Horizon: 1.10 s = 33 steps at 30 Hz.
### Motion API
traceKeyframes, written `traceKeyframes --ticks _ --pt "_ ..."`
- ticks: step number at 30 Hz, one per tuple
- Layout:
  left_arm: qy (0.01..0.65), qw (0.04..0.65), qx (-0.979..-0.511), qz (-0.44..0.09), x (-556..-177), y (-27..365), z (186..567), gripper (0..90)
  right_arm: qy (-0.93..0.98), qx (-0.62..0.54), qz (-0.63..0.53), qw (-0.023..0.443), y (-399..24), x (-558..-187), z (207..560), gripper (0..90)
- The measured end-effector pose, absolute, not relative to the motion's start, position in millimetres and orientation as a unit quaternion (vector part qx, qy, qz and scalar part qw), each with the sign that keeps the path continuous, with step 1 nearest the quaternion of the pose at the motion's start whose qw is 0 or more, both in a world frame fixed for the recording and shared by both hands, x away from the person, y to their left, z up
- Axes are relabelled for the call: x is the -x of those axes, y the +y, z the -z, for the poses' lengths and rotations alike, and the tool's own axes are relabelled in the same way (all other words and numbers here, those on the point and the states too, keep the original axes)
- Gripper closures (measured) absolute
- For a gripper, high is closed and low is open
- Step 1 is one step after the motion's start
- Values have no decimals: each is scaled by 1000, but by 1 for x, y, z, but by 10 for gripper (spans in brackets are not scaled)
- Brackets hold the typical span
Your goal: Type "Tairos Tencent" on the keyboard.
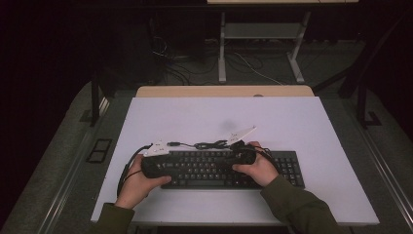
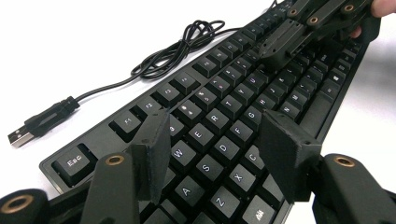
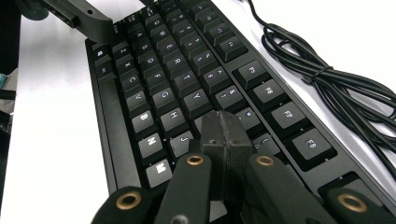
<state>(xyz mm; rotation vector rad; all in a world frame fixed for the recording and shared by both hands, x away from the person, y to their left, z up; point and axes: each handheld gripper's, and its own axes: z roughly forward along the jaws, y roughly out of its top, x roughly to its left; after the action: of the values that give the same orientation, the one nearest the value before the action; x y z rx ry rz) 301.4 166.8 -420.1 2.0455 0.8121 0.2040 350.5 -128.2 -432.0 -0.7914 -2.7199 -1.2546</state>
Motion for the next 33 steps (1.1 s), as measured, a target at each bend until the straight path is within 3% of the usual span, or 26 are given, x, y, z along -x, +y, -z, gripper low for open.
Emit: traceKeyframes --ticks 33 --pt "328 450 -827 -84 -301 168 419 433 -877 260 405 21 -128 -350 433 887"
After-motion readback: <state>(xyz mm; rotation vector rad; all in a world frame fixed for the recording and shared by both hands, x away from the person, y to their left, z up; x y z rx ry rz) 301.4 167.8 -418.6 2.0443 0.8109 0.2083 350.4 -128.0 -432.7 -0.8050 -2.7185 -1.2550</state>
